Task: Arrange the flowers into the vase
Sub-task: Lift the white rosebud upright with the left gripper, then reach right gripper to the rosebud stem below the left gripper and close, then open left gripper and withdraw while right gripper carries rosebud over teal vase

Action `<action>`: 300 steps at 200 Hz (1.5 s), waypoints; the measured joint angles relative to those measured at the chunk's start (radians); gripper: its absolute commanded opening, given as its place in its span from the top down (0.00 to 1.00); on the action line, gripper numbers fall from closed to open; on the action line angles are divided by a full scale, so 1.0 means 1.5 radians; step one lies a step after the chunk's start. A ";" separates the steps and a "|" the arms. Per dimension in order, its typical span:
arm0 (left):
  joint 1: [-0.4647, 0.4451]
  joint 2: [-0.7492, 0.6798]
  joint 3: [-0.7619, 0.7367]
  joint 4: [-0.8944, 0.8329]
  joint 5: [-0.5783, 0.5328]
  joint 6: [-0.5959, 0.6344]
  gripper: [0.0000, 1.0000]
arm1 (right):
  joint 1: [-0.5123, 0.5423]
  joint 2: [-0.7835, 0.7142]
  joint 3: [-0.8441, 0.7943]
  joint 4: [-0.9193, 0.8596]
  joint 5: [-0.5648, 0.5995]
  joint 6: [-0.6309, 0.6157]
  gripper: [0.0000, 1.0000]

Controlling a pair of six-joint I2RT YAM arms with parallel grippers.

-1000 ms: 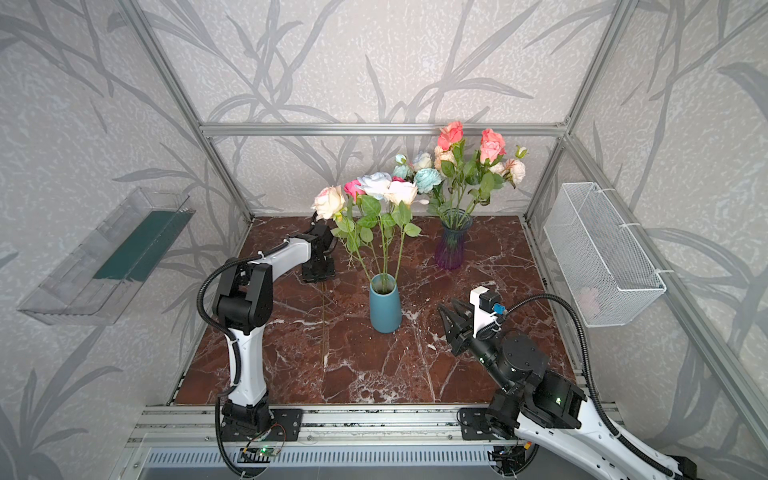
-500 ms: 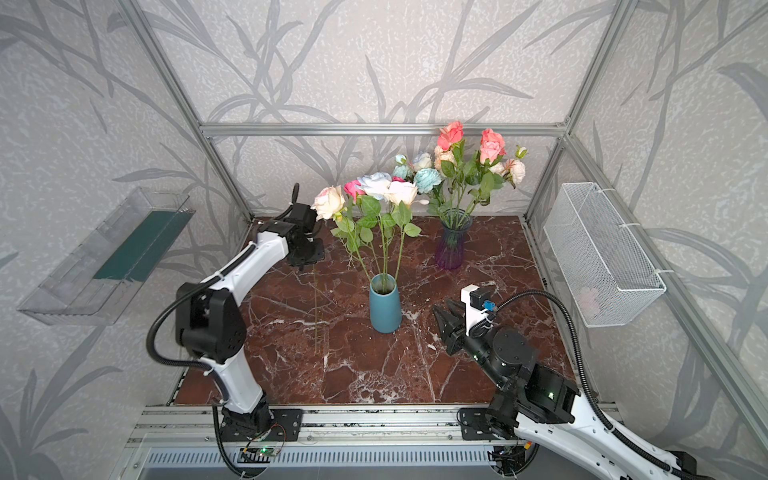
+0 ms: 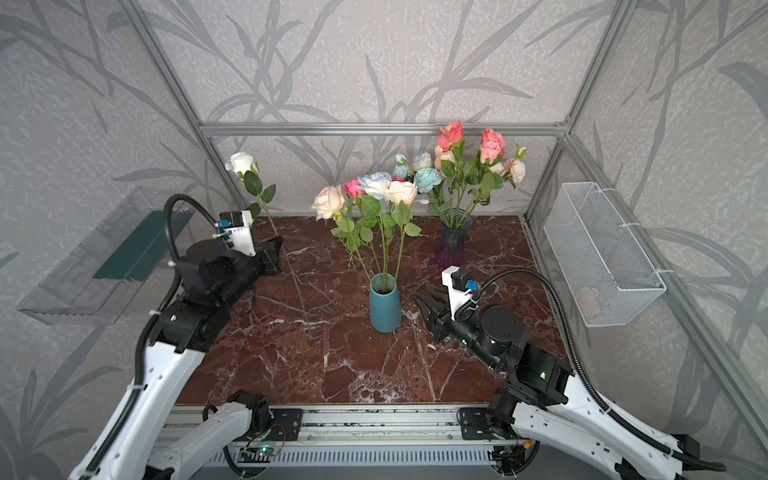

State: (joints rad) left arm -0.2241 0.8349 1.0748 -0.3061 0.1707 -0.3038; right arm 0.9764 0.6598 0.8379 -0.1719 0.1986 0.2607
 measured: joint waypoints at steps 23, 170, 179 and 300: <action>0.000 -0.050 -0.032 0.063 0.108 0.001 1.00 | 0.002 0.058 0.039 0.029 -0.044 0.002 0.59; 0.000 -0.032 -0.057 0.201 0.357 -0.075 1.00 | 0.085 0.504 0.380 0.095 -0.119 -0.047 0.53; 0.000 -0.033 -0.058 0.205 0.358 -0.078 1.00 | 0.085 0.517 0.389 0.094 -0.119 -0.048 0.55; 0.000 -0.036 -0.066 0.234 0.359 -0.084 0.89 | 0.085 0.550 0.403 0.106 -0.104 -0.050 0.98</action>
State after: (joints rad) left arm -0.2241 0.7811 0.9756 0.0444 0.7094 -0.4305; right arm 1.1034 1.4845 1.4429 -0.0135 0.0433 0.1856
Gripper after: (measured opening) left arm 0.048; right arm 0.071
